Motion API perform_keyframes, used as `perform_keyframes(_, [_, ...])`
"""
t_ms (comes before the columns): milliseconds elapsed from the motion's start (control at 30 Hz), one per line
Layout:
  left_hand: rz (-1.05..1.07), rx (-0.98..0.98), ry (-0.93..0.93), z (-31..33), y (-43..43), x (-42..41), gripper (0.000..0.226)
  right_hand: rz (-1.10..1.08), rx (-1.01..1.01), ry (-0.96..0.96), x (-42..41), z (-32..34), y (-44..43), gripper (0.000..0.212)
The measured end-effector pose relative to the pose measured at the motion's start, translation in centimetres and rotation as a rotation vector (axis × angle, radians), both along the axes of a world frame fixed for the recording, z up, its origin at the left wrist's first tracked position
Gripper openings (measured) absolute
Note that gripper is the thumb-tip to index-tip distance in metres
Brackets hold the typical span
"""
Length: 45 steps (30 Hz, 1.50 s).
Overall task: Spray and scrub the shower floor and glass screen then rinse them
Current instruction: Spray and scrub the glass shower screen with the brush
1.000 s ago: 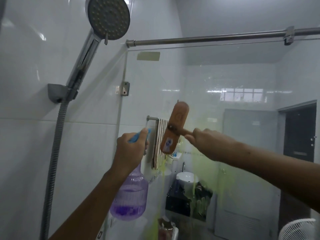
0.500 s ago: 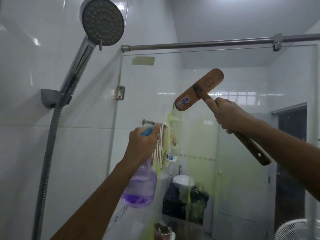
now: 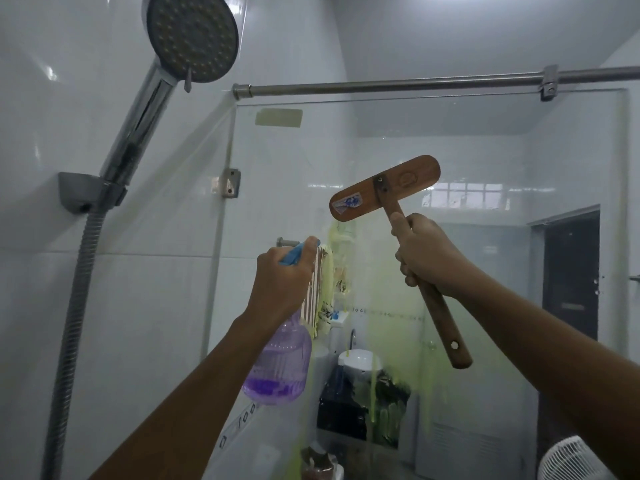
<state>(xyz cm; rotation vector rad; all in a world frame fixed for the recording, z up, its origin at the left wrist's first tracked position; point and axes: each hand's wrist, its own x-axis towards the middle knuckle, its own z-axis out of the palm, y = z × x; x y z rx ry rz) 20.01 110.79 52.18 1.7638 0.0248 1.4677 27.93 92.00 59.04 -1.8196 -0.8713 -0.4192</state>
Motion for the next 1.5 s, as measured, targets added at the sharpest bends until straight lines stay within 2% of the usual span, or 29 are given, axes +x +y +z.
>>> perform_keyframes(167, [0.011,0.022,-0.011,0.3,0.4,0.2,0.054,-0.027,-0.012,-0.025,0.3,-0.2,1.1,0.04])
perform_keyframes(333, [0.01,0.03,0.034,0.4,0.4,0.3,0.059,-0.048,-0.039,-0.074,0.2,0.1,2.0,0.042])
perform_keyframes(467, [0.024,0.052,-0.007,0.7,0.6,-0.1,0.052,-0.078,-0.073,-0.097,0.3,0.1,2.8,0.043])
perform_keyframes(700, [0.029,-0.012,-0.076,-0.4,1.3,-0.6,0.062,-0.133,-0.102,-0.21,-0.8,0.4,4.4,0.039])
perform_keyframes(767, [0.048,-0.062,-0.114,-1.4,1.5,-1.0,0.06,-0.119,-0.049,-0.165,-0.8,-2.8,5.2,0.038])
perform_keyframes(833, [0.063,-0.077,-0.107,-2.6,1.8,-1.5,0.06,-0.108,-0.035,-0.1,-0.8,-8.9,5.9,0.039])
perform_keyframes(900, [0.093,-0.076,-0.071,-3.8,1.9,-2.1,0.056,-0.052,-0.105,-0.043,-1.9,-15.1,5.8,0.036])
perform_keyframes(967, [0.117,-0.074,-0.045,-4.9,2.2,-2.6,0.052,-0.027,-0.172,-0.039,-2.9,-16.9,5.6,0.035])
perform_keyframes(1067, [0.139,-0.082,-0.044,-5.5,2.9,-2.3,0.059,-0.133,-0.14,-0.157,-1.7,-10.8,6.1,0.046])
perform_keyframes(1167, [0.153,-0.088,-0.036,-5.3,3.0,-2.1,0.058,-0.16,-0.156,-0.254,-1.1,-2.5,6.5,0.035])
perform_keyframes(1233, [0.148,-0.099,-0.025,-5.3,2.6,-2.2,0.055,-0.14,-0.135,-0.239,-0.8,-1.9,7.0,0.037])
perform_keyframes(1333, [0.141,-0.1,-0.003,-5.8,2.3,-2.5,0.055,-0.089,-0.122,-0.098,-0.8,-10.3,7.8,0.043])
perform_keyframes(1400, [0.155,-0.087,0.031,-6.7,2.5,-2.8,0.057,-0.048,-0.171,-0.063,-1.8,-17.4,7.4,0.038])
perform_keyframes(1433, [0.157,-0.093,0.048,-7.3,2.6,-3.0,0.057,-0.027,-0.198,-0.064,-2.5,-19.6,7.1,0.035])
perform_keyframes(1500, [0.14,-0.124,0.088,-8.6,2.9,-3.3,0.057,-0.011,-0.219,-0.081,-3.0,-19.8,6.7,0.034])
